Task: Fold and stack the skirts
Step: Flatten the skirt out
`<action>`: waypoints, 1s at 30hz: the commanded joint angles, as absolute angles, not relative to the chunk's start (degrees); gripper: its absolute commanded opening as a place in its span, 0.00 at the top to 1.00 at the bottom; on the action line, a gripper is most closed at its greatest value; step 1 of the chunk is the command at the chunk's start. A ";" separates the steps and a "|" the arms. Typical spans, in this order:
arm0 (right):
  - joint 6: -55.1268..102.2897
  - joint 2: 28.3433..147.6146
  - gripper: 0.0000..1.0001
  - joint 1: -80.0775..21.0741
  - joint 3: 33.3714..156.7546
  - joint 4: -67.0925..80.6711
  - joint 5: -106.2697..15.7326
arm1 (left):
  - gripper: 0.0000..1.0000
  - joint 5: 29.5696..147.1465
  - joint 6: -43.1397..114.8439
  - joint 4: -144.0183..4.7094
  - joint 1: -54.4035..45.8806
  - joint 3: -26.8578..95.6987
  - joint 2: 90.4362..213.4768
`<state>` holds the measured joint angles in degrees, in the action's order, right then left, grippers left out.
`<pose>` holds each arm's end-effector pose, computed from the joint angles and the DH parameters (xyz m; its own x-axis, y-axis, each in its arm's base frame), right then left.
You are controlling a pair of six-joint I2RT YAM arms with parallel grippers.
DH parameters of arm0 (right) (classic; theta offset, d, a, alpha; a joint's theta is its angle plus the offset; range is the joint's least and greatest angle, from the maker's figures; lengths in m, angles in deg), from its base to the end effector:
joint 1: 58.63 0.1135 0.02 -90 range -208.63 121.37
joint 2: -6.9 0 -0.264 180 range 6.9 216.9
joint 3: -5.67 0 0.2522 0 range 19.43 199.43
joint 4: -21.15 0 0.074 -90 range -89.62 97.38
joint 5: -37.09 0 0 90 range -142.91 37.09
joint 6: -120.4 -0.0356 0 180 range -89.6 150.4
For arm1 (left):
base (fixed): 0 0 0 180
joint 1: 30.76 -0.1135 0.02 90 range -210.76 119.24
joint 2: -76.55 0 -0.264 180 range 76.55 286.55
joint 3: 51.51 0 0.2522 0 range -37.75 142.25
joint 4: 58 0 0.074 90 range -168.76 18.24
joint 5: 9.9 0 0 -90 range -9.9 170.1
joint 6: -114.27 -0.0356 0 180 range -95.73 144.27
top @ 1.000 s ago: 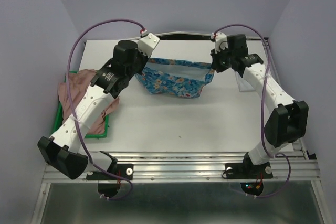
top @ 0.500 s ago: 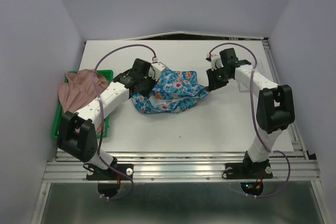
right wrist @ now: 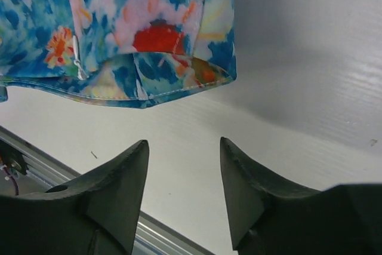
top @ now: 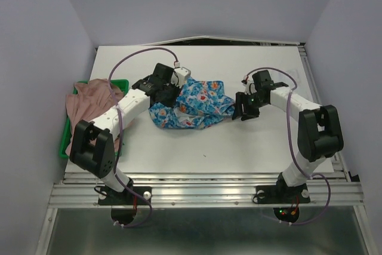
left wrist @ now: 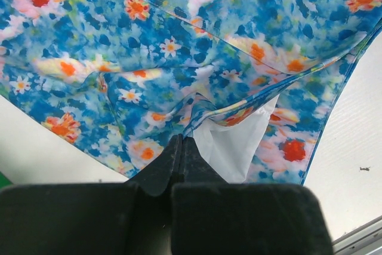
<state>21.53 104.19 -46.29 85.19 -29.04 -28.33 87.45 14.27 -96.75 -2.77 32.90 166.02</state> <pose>0.3227 0.0858 0.1998 -0.9482 -0.0639 -0.3113 -0.2031 0.8753 0.4388 0.3049 -0.1672 0.2796 -0.5070 0.4645 -0.7261 0.6448 0.7634 0.0381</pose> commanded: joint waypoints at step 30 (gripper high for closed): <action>-10.82 99.88 0.59 -46.68 69.44 1.23 -27.25 | 1.00 88.10 15.31 -94.79 -3.34 34.15 163.91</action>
<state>-8.41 99.01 -46.29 70.30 -3.07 -27.02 87.50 14.71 -96.60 -3.12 33.12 166.02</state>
